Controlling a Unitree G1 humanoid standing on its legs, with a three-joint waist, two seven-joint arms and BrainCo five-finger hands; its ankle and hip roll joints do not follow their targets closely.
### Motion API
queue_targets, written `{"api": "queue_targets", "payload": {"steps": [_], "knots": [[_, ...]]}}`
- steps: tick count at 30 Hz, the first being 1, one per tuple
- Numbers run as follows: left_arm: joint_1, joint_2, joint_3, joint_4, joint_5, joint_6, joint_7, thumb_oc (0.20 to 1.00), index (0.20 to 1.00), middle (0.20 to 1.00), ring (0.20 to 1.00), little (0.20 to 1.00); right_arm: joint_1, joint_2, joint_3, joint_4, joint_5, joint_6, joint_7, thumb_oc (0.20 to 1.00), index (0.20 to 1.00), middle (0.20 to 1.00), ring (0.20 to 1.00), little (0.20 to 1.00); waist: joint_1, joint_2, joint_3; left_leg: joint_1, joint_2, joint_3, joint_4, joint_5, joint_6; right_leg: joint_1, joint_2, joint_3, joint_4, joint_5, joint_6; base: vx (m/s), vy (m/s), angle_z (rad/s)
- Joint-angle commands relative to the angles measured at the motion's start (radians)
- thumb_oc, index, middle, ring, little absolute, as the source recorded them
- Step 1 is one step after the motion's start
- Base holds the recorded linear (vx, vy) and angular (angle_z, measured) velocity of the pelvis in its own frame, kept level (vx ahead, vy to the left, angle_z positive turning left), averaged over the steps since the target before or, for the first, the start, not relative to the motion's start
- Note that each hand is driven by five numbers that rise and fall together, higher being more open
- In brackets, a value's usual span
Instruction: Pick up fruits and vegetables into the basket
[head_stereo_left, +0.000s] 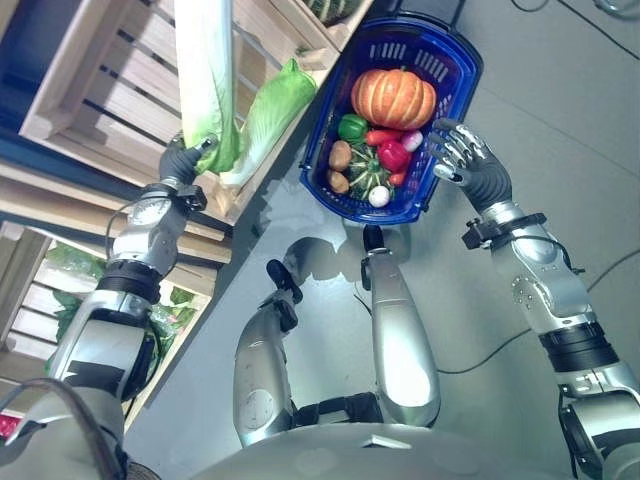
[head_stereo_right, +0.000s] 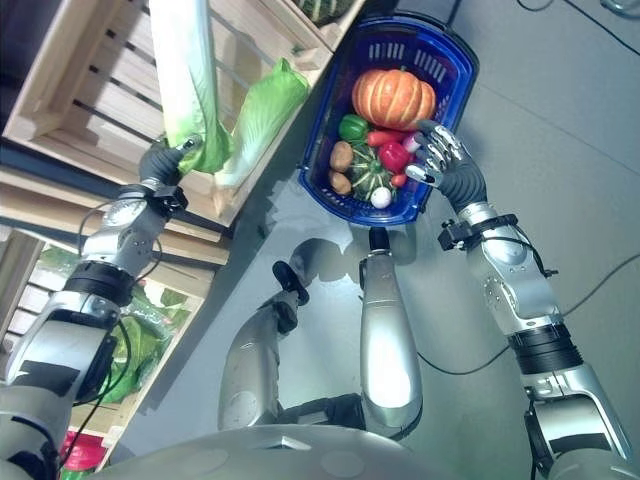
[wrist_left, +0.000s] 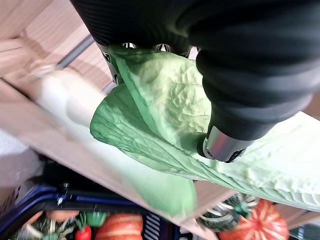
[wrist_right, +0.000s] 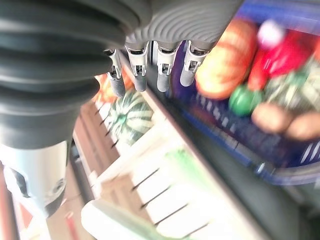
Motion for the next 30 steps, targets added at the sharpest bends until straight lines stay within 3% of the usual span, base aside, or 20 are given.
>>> {"api": "queue_targets", "payload": {"steps": [1,5,10,12,14,15,21,30], "knots": [[0.022,-0.005,0.076,-0.082,0.022,-0.094,-0.054,0.2,0.2,0.2,0.2,0.2,-0.032,0.078,-0.014,-0.088,0.138,0.069,0.032,1.0,1.0,1.0,1.0,1.0,0.013,0.004,-0.033,-0.005,-0.011,-0.003,0.109,-0.122,0.017,0.069,-0.035,-0.054,-0.071,-0.02,0.028,0.0,-0.018,0.15],[0.064,-0.018,0.074,-0.166,0.041,-0.085,-0.093,0.2,0.2,0.2,0.2,0.2,-0.056,0.152,0.013,-0.088,0.262,0.122,0.021,1.0,1.0,1.0,1.0,1.0,0.043,0.004,-0.033,0.026,-0.02,-0.015,0.092,-0.119,0.023,0.114,-0.045,-0.075,-0.092,-0.013,0.03,0.0,-0.038,0.06],[0.112,-0.014,0.066,-0.268,0.065,-0.096,-0.108,0.2,0.2,0.2,0.2,0.2,-0.064,0.223,0.045,-0.084,0.37,0.101,0.01,1.0,1.0,1.0,1.0,1.0,0.079,-0.005,-0.033,0.043,-0.027,-0.031,0.088,-0.121,0.031,0.154,-0.052,-0.098,-0.106,-0.005,0.033,-0.02,-0.075,0.09],[0.124,-0.011,0.067,-0.301,0.083,-0.096,-0.104,0.2,0.2,0.2,0.2,0.2,-0.069,0.241,0.048,-0.084,0.397,0.093,-0.002,1.0,1.0,1.0,1.0,1.0,0.089,-0.01,-0.033,0.038,-0.028,-0.026,0.079,-0.096,0.043,0.158,-0.053,-0.111,-0.125,0.025,0.025,-0.04,-0.086,0.1],[0.134,0.002,0.06,-0.327,0.123,-0.113,-0.104,0.2,0.2,0.2,0.2,0.2,-0.072,0.256,0.05,-0.078,0.426,0.066,0.002,1.0,1.0,1.0,1.0,1.0,0.104,-0.016,-0.033,0.052,-0.034,-0.046,0.086,-0.123,0.037,0.181,-0.054,-0.115,-0.122,0.003,0.036,0.03,-0.091,0.1],[0.135,0.009,0.059,-0.339,0.146,-0.118,-0.098,0.2,0.2,0.2,0.2,0.2,-0.075,0.266,0.051,-0.077,0.437,0.057,0.004,1.0,1.0,1.0,1.0,1.0,0.11,-0.02,-0.033,0.043,-0.034,-0.039,0.078,-0.098,0.049,0.179,-0.054,-0.125,-0.139,0.032,0.028,-0.09,-0.086,0.16],[0.14,0.044,0.042,-0.372,0.234,-0.132,-0.099,0.2,0.2,0.2,0.2,0.2,-0.08,0.282,0.052,-0.069,0.457,0.026,0.004,1.0,1.0,1.0,1.0,1.0,0.129,-0.034,-0.033,0.049,-0.035,-0.049,0.083,-0.104,0.053,0.198,-0.055,-0.139,-0.144,0.038,0.031,-0.02,-0.067,0.08],[0.148,0.105,-0.025,-0.456,0.433,-0.173,-0.095,0.2,0.2,0.2,0.2,0.2,-0.142,0.252,0.07,-0.035,0.378,-0.065,-0.125,1.0,1.0,1.0,1.0,1.0,0.161,-0.046,-0.043,0.068,-0.041,-0.065,0.08,-0.104,0.06,0.242,-0.053,-0.161,-0.166,0.046,0.037,0.01,-0.05,0.1]]}}
